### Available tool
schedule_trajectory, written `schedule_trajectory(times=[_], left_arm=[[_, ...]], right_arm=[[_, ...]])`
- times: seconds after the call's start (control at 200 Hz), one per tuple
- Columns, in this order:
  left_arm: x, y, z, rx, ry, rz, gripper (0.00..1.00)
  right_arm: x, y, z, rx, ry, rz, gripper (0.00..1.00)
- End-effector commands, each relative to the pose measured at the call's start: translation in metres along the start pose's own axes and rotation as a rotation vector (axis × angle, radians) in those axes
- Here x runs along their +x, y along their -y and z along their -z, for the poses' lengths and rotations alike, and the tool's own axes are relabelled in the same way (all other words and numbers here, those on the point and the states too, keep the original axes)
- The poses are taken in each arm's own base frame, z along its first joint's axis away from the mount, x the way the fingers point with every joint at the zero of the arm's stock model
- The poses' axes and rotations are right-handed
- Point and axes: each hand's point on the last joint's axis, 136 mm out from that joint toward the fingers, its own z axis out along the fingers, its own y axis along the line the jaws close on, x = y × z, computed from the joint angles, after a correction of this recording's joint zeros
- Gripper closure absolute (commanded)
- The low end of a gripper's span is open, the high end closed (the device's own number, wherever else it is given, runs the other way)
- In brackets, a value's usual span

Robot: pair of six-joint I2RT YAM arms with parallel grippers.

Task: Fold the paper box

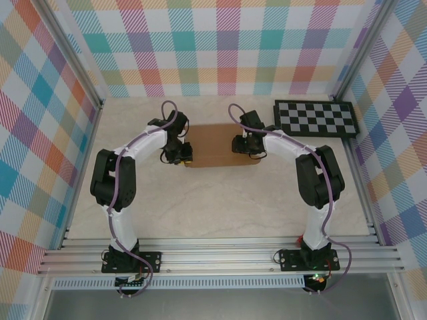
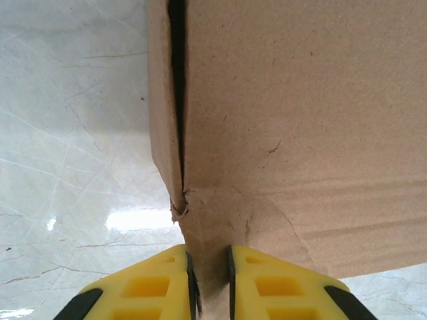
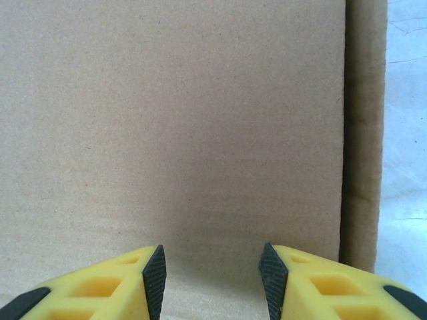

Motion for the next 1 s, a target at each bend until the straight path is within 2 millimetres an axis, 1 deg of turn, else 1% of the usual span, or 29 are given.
schedule_trajectory(times=[0.0, 0.11, 0.18, 0.26, 0.325, 0.425, 0.48, 0.56, 0.65, 0.79, 0.995], left_arm=[[0.01, 0.002, -0.009, -0.024, -0.042, -0.058, 0.79], [0.013, -0.007, -0.015, -0.056, -0.053, -0.067, 0.78], [0.015, -0.008, -0.017, -0.059, -0.055, -0.067, 0.78], [0.014, -0.009, -0.018, -0.059, -0.054, -0.068, 0.78], [0.013, -0.008, -0.018, -0.057, -0.053, -0.067, 0.78], [0.012, -0.006, -0.016, -0.047, -0.051, -0.066, 0.77], [0.011, -0.005, -0.015, -0.045, -0.048, -0.067, 0.77], [0.01, -0.004, -0.013, -0.042, -0.045, -0.066, 0.76], [0.009, -0.002, -0.011, -0.036, -0.042, -0.065, 0.75], [0.008, -0.001, -0.01, -0.032, -0.046, -0.063, 0.73], [0.009, 0.0, -0.011, -0.027, -0.052, -0.059, 0.73]], right_arm=[[0.027, -0.001, 0.002, -0.012, -0.118, 0.017, 0.52], [0.015, -0.004, 0.024, -0.015, -0.094, 0.05, 0.49], [0.008, 0.001, 0.041, 0.01, -0.08, 0.07, 0.48], [0.002, 0.013, 0.061, 0.062, -0.06, 0.1, 0.46], [0.003, 0.027, 0.076, 0.1, -0.054, 0.101, 0.45], [0.014, 0.047, 0.086, 0.117, -0.051, 0.06, 0.43], [0.023, 0.052, 0.086, 0.096, -0.057, 0.025, 0.43], [0.033, 0.053, 0.079, 0.053, -0.07, -0.01, 0.42], [0.036, 0.051, 0.068, 0.018, -0.065, -0.037, 0.42], [0.041, 0.049, 0.048, -0.019, -0.104, -0.099, 0.42], [0.05, 0.043, 0.03, -0.065, -0.14, -0.164, 0.43]])
